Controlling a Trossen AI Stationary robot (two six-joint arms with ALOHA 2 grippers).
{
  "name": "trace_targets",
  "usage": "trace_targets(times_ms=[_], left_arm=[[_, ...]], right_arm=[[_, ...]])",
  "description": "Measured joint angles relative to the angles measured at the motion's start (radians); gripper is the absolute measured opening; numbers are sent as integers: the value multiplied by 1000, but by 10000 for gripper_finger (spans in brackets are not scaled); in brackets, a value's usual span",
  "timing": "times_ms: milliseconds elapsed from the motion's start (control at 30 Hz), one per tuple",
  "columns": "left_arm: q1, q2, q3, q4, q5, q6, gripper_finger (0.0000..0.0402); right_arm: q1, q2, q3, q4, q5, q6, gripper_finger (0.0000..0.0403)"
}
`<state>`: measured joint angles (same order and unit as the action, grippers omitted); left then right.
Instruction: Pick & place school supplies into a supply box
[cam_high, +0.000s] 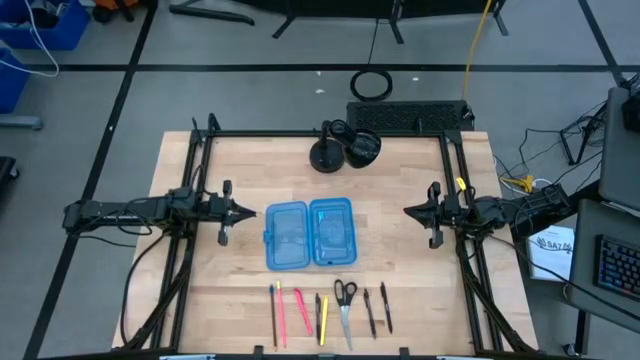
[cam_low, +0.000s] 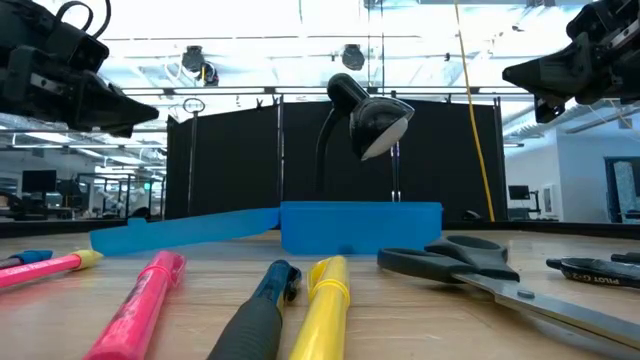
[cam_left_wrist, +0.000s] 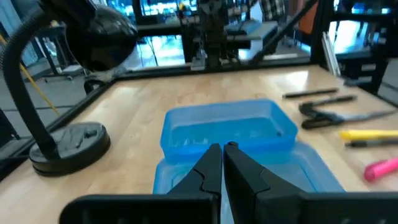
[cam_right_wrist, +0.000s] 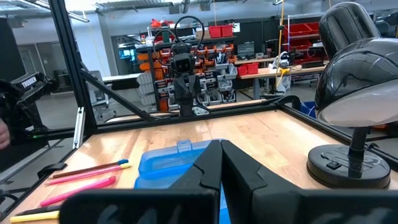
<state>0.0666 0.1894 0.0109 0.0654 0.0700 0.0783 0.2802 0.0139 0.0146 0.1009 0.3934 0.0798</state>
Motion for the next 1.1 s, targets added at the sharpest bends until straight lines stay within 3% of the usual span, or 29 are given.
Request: trace_targets(times_ms=[400, 500, 600, 767, 900, 1000, 1100], left_arm=[[-5, 0, 0, 121, -30, -210, 21], [-62, 7, 7, 139, -117, -272, 21], [-176, 57, 72, 72, -313, -318, 18], [-424, 326, 286, -55, -689, -417, 5], [-581, 629, 573, -289, -887, -582, 3], [-636, 853, 838, -673, -906, -969, 4], [-665, 1054, 1082, -1043, -806, -1411, 3]], right_arm=[[0, 0, 0, 0, 0, -51, 0], [0, 0, 0, 3, -1, -72, 0], [0, 0, 0, 4, -1, -77, 0], [0, 0, 0, 4, -2, -125, 0], [0, 0, 0, 8, -1, -151, 0], [0, 0, 0, 8, -2, -153, 0], [0, 0, 0, 8, -2, -152, 0]])
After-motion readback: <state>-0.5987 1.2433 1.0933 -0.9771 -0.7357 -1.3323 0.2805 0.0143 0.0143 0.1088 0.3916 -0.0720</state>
